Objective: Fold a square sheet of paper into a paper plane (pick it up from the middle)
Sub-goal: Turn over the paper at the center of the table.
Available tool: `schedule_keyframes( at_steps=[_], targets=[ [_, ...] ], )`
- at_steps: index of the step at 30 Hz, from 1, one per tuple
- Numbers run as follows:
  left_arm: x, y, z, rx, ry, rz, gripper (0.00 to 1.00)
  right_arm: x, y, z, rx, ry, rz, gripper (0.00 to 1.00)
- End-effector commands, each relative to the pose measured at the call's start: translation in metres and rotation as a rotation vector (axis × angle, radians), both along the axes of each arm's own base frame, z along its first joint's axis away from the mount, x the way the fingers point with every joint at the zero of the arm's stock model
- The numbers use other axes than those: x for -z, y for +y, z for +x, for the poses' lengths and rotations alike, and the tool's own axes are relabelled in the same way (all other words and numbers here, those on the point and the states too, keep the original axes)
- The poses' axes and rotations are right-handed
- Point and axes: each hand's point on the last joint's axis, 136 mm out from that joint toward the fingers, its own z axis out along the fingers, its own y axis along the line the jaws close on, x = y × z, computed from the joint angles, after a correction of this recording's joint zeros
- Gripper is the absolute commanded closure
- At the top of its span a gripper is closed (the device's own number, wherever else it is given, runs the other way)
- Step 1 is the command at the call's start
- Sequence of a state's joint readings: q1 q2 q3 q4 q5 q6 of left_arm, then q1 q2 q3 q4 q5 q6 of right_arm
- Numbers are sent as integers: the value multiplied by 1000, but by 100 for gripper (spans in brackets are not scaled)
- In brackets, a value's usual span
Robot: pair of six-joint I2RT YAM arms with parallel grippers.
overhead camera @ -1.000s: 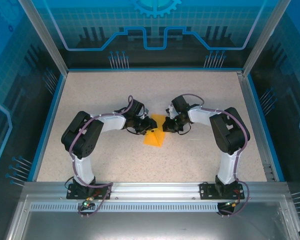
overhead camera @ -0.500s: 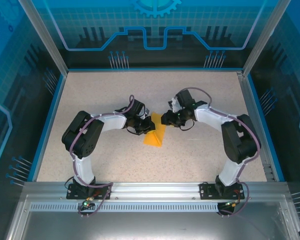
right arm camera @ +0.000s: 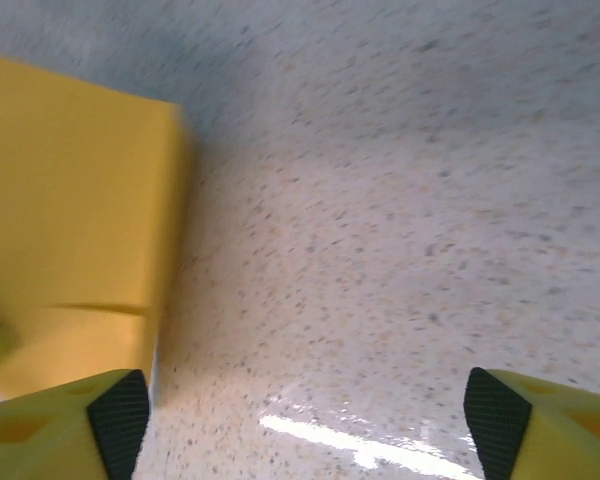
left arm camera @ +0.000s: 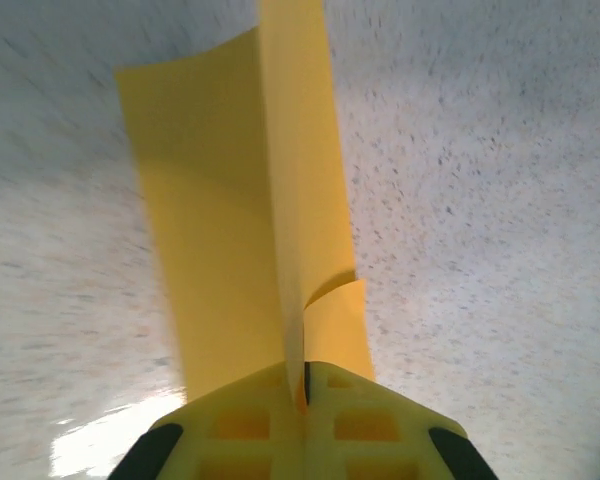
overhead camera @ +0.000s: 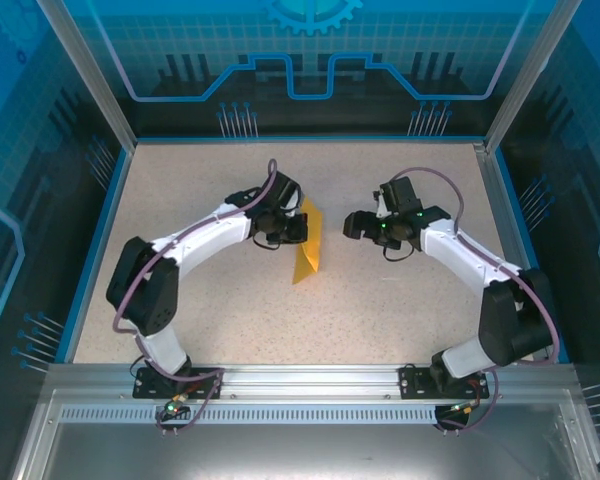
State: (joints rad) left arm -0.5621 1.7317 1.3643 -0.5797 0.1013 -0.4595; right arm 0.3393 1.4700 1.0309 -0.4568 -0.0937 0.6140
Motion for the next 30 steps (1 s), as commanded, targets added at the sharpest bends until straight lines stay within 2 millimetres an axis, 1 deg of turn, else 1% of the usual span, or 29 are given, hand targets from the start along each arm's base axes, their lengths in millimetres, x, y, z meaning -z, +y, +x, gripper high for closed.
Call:
schedule_keyframes(
  at_steps=[1,4,7,9,12,15,17,19,21,25,30],
  targets=[
    [-27,52,-4,7,-107,316,98,-2,-31,-4,107,-19,-59,7],
    [-44,71,6,-20,-179,449,98,-5,-43,-7,154,-32,-57,4],
    [-54,87,18,-54,-226,584,98,-4,-52,-9,183,-27,-55,3],
    [-54,93,25,-69,-246,659,98,-3,-56,-11,197,-19,-54,3],
    [-46,98,37,-94,-271,799,98,0,-61,-13,216,-8,-48,3],
    [-28,96,50,-101,-270,917,97,3,-64,-14,233,6,-44,3],
    [-11,97,60,-94,-263,1014,97,5,-67,-16,244,17,-42,3],
    [6,94,66,-83,-248,1056,97,6,-70,-17,255,23,-39,3],
    [24,89,69,-75,-234,1048,97,8,-73,-18,266,31,-39,3],
    [53,74,70,-56,-215,1048,98,9,-78,-19,284,37,-37,3],
    [87,44,54,-5,-167,981,98,9,-80,-17,293,40,-33,3]
  ],
)
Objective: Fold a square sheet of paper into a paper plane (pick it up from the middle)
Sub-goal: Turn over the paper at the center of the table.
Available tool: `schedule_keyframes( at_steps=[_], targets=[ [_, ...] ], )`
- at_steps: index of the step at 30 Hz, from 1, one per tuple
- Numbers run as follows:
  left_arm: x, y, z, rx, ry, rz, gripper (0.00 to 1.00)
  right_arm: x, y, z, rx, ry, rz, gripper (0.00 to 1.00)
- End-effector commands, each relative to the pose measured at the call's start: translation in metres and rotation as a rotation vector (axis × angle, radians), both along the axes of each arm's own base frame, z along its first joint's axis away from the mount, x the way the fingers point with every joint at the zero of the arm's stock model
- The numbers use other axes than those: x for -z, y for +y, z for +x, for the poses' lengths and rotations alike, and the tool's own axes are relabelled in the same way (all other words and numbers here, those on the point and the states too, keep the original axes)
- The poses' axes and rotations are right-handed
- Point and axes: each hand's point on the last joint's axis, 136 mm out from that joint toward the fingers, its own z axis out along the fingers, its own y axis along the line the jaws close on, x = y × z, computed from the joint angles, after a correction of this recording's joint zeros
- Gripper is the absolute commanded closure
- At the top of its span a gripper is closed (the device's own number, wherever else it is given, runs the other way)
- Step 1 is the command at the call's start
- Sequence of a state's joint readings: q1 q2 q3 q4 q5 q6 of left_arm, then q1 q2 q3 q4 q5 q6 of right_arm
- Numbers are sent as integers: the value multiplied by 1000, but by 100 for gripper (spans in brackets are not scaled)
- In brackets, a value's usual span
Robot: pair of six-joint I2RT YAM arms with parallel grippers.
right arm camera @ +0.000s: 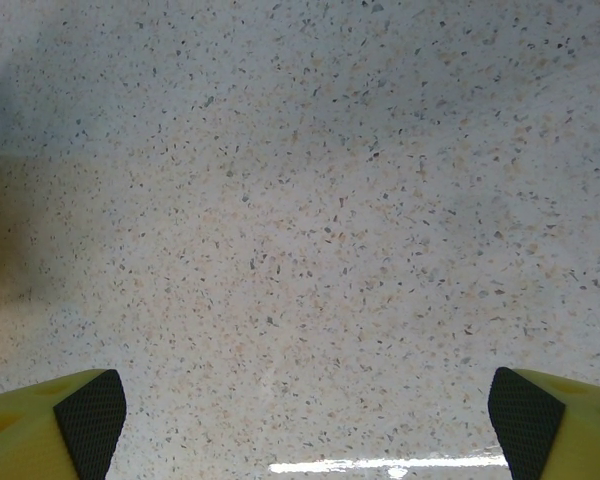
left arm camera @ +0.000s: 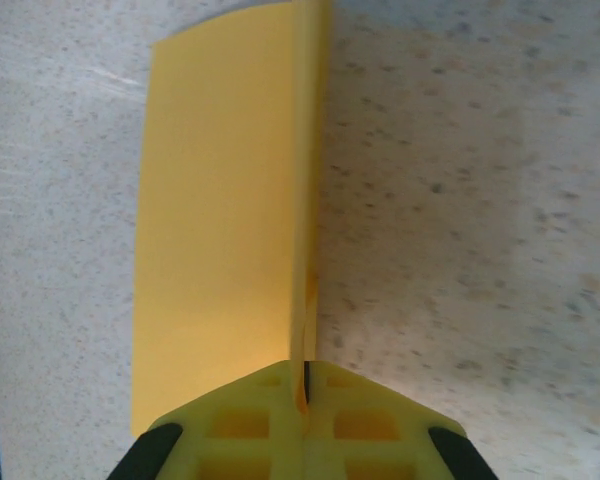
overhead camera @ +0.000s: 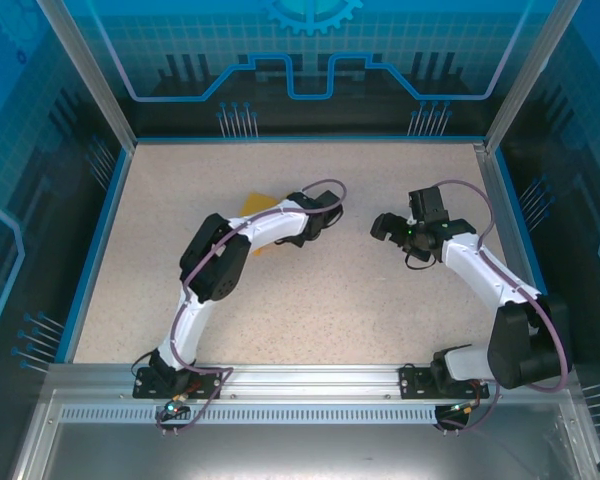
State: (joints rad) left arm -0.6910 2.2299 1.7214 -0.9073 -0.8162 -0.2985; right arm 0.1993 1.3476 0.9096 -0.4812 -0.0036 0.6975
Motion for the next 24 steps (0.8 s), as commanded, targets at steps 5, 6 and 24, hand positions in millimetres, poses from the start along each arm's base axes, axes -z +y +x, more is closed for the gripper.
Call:
schedule_keyframes(
  at_steps=[5,6,24],
  targets=[
    [28,-43,-18,4,45,-116,97,4,-7,-3,31,29,12,3],
    [29,-45,-19,2,51,-127,95,4,-7,-3,31,32,13,3],
    [-91,-96,-62,16,97,-839,28,-4,10,7,-52,26,57,2]
  ],
)
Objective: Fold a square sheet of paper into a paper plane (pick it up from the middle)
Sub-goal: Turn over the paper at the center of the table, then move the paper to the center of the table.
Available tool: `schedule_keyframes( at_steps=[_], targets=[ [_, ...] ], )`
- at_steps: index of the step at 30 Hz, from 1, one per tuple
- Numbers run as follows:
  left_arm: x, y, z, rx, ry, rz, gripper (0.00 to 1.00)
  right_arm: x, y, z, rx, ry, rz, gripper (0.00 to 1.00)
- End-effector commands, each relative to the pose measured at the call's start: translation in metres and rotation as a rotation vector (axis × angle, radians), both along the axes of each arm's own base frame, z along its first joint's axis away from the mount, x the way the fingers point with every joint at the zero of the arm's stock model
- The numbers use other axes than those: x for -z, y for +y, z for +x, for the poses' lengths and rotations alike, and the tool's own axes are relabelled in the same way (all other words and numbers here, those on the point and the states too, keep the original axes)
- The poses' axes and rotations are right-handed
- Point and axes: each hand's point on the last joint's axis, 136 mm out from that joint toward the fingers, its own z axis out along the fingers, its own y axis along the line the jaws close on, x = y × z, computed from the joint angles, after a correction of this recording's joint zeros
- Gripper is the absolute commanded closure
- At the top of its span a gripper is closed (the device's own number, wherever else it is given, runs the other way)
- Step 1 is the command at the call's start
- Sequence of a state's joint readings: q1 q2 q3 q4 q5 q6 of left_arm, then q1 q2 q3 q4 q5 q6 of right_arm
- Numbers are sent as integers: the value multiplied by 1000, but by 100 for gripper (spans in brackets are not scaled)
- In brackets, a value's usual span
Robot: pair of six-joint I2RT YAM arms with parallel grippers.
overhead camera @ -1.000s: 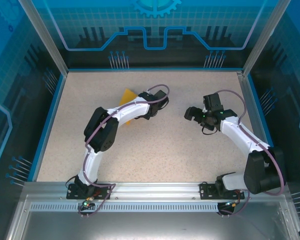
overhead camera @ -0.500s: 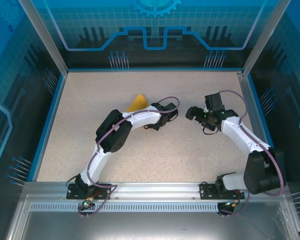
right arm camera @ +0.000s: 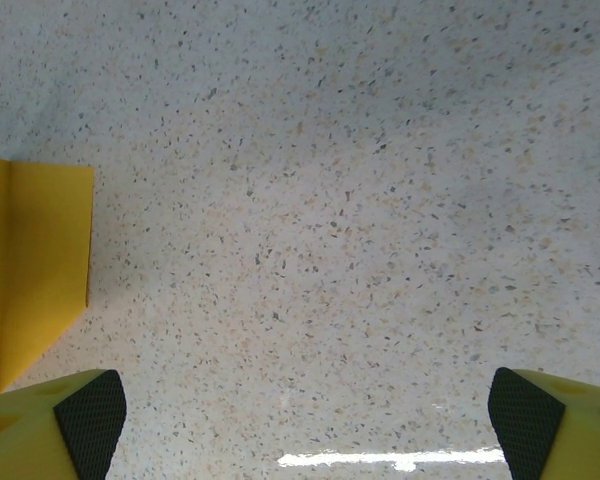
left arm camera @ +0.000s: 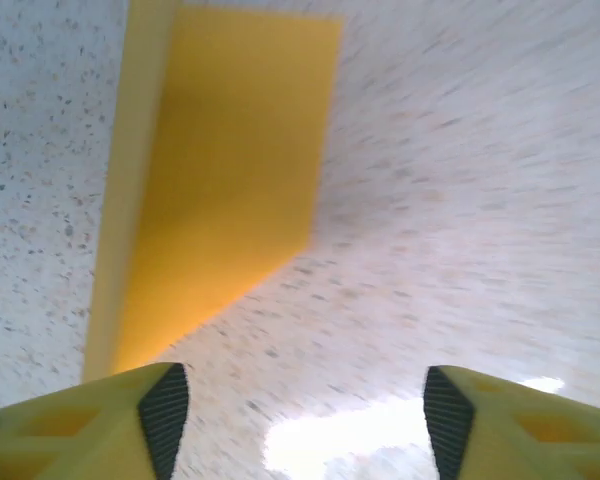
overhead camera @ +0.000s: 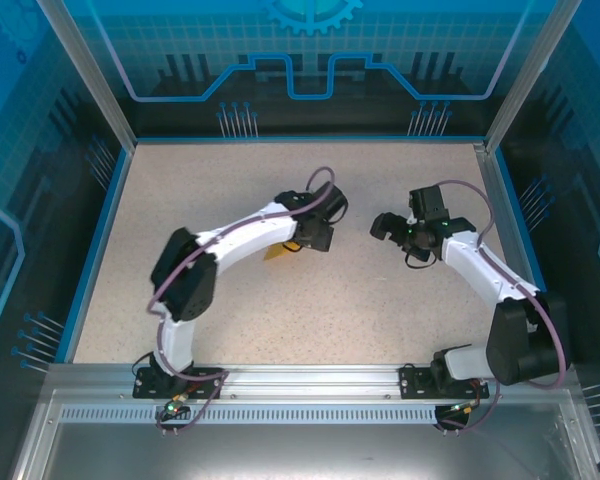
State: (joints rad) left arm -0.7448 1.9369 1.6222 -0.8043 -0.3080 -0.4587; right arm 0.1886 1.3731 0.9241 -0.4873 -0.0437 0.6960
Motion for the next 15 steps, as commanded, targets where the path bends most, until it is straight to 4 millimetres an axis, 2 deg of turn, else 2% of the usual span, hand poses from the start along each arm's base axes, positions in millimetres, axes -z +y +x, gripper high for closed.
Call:
schedule_keyframes(
  at_steps=[1,5,8,12,15],
  targets=[
    [-36,-5,-10,-19,29,-250,26,-9,13,7,-64,-3,34,2],
    [-53,22,-9,-93,18,-403,15,-13,40,14,-151,-2,21,1],
    [-48,58,-7,-205,24,-460,8,-17,74,22,-236,-5,16,1],
    [-28,115,-8,-385,24,-455,1,-20,137,35,-372,-3,29,1],
    [-7,150,-13,-513,50,-464,2,-7,190,42,-464,25,45,4]
  ],
)
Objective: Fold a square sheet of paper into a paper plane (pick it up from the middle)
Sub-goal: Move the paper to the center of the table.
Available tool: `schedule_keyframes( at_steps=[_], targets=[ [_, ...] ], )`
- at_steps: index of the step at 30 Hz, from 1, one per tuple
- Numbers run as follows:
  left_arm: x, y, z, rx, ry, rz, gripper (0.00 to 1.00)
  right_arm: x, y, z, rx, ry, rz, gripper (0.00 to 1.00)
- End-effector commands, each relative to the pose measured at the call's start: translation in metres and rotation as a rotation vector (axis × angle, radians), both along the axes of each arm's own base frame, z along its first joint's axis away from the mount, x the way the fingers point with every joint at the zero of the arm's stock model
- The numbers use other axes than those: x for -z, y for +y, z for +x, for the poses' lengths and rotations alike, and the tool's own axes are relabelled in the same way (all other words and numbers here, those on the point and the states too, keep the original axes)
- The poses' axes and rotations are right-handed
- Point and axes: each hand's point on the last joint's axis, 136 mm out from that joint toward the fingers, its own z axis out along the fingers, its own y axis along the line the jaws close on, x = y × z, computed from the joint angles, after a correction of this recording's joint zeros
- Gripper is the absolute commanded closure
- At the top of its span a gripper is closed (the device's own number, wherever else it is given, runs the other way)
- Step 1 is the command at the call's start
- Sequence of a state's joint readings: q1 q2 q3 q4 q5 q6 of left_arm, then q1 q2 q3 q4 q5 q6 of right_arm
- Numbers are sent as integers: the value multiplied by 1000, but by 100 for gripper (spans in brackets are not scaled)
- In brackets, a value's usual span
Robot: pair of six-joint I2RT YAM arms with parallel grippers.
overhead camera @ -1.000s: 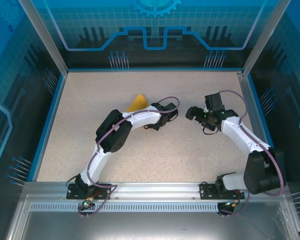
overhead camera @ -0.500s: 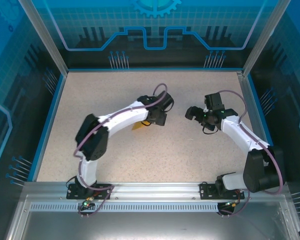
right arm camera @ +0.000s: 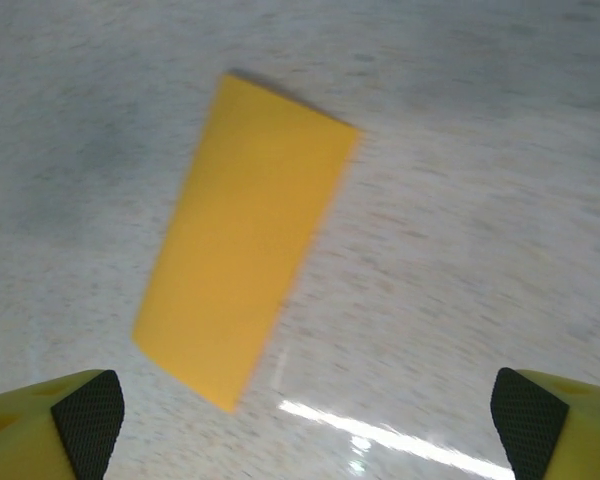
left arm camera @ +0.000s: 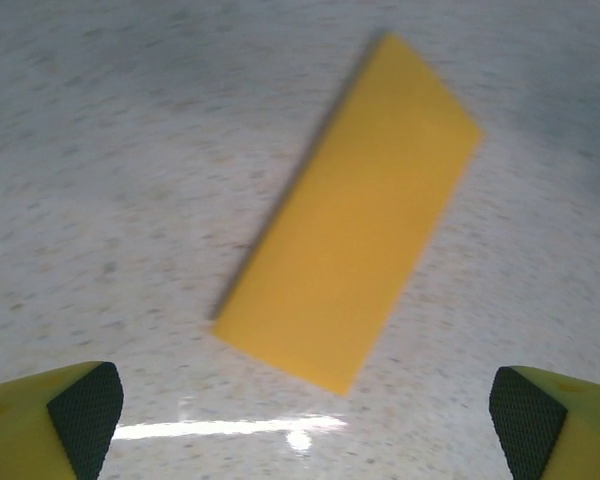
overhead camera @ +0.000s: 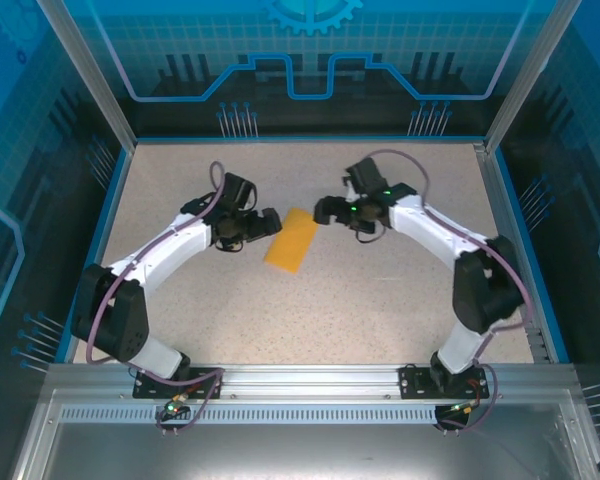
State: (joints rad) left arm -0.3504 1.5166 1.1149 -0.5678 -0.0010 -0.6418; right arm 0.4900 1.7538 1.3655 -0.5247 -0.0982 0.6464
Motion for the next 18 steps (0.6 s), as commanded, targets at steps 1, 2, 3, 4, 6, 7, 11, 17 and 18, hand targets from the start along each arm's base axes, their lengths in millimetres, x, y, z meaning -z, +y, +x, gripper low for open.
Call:
schedule_keyframes(
  at_steps=[1,2,3,4,6,7,11,17,18],
  targets=[
    [7,24,-5,-129,22,-77,1,17,54,-4,-124,60,18,5],
    [13,32,-7,-159,33,-86,1,22,68,-3,-144,72,29,7],
    [18,39,-9,-188,44,-97,1,25,83,0,-165,79,46,8],
    [24,46,-12,-212,55,-108,1,31,96,1,-187,92,61,11],
    [32,54,-16,-235,71,-128,2,38,119,5,-220,105,81,12],
    [35,56,-17,-241,79,-132,1,42,129,6,-236,110,86,13],
    [41,61,-21,-242,93,-136,2,62,148,13,-261,130,67,14],
    [42,60,-21,-236,91,-147,2,102,144,9,-296,197,-9,14],
    [42,59,-21,-235,91,-150,2,109,141,5,-313,211,-29,14]
  ],
)
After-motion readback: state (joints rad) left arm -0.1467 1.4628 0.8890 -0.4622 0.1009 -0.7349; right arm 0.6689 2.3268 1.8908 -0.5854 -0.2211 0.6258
